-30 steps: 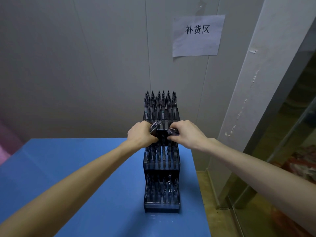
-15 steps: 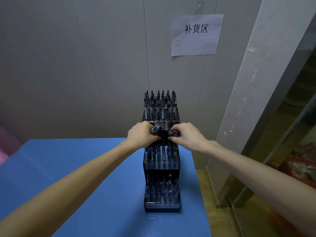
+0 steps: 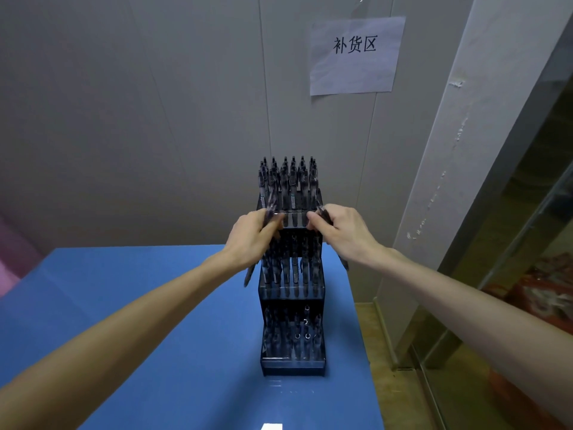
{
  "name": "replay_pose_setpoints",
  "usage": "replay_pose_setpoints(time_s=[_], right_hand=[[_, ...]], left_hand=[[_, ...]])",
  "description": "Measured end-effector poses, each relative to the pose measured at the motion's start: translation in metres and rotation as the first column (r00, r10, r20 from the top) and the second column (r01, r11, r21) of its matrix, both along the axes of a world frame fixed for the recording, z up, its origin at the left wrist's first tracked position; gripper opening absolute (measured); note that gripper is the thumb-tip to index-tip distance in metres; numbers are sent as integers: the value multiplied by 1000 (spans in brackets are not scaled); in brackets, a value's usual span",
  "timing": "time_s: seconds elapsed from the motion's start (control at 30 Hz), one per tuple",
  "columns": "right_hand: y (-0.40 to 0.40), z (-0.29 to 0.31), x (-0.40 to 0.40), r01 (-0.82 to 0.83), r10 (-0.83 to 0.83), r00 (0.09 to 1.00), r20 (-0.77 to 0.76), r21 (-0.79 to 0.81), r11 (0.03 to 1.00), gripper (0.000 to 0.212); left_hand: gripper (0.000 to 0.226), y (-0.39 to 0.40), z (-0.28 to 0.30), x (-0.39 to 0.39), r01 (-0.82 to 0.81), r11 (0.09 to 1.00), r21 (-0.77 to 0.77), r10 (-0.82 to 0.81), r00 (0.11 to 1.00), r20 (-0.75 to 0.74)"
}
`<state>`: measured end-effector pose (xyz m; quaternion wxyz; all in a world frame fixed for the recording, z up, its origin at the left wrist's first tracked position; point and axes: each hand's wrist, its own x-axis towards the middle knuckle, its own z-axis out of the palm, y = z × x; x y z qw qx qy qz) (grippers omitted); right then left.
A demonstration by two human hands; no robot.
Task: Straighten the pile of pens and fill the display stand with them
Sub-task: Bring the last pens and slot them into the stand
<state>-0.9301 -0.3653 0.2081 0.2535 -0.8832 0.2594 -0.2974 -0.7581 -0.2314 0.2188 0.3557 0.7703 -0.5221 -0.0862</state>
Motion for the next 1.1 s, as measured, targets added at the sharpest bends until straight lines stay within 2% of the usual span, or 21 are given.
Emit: replay_pose_setpoints(time_s=[0.17, 0.3, 0.37, 0.47, 0.57, 0.7, 0.8, 0.9, 1.0, 1.1], right_hand=[[6, 11, -1, 79, -82, 993, 85, 39, 996, 39], [10, 21, -12, 19, -58, 987, 150, 251, 968, 36], [11, 23, -17, -13, -35, 987, 159, 293, 956, 35], [15, 19, -20, -64, 24, 990, 139, 289, 955, 32], [22, 10, -22, -96, 85, 995, 58, 245, 965, 32], [31, -2, -23, -122, 125, 992, -4, 189, 974, 26], [35, -9, -24, -107, 112, 993, -21, 163, 981, 21], [38, -15, -29, -81, 88, 995, -48, 140, 987, 21], [37, -23, -35, -59, 70, 994, -78, 132, 989, 23], [36, -33, -41, -21, 34, 994, -106, 116, 993, 30]], left_hand=[[22, 3, 5, 0, 30, 1000, 5, -30, 995, -100], [19, 12, 11, 2, 129, 992, -10, -128, 962, -242], [20, 19, 10, 3, 150, 988, -22, -150, 945, -290], [24, 29, 5, 3, 134, 990, -31, -138, 953, -270], [30, 40, -1, -2, 102, 995, -21, -104, 985, -136], [24, 50, -10, -9, 69, 997, -44, -72, 995, -74], [14, 54, -15, -15, 83, 993, -85, -94, 986, -139], [15, 56, -19, -24, 113, 991, -72, -125, 973, -196], [23, 58, -28, -32, 138, 989, -45, -145, 952, -269], [35, 58, -41, -39, 136, 991, 5, -129, 952, -277]])
